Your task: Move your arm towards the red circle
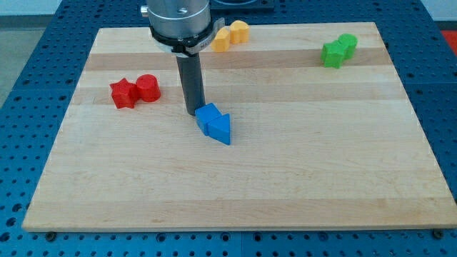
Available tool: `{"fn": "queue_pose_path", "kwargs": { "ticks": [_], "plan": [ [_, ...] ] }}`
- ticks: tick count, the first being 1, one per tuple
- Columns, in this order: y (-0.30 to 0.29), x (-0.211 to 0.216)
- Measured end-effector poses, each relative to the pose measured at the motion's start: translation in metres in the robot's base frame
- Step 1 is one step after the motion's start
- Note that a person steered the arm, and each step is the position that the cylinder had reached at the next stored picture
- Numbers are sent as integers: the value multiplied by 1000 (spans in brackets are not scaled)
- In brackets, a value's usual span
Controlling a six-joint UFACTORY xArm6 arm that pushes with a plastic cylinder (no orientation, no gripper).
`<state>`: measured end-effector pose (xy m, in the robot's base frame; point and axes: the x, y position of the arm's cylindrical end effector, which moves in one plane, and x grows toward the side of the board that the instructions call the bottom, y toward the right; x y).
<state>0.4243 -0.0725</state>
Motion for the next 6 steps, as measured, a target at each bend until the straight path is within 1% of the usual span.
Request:
{"fn": "queue_pose_path", "kwargs": {
  "ticks": [1,2,3,4,6],
  "plan": [
    [0,-9],
    [0,-44],
    [-7,-93],
    [-23,-124],
    [-69,-124]
  ]
}}
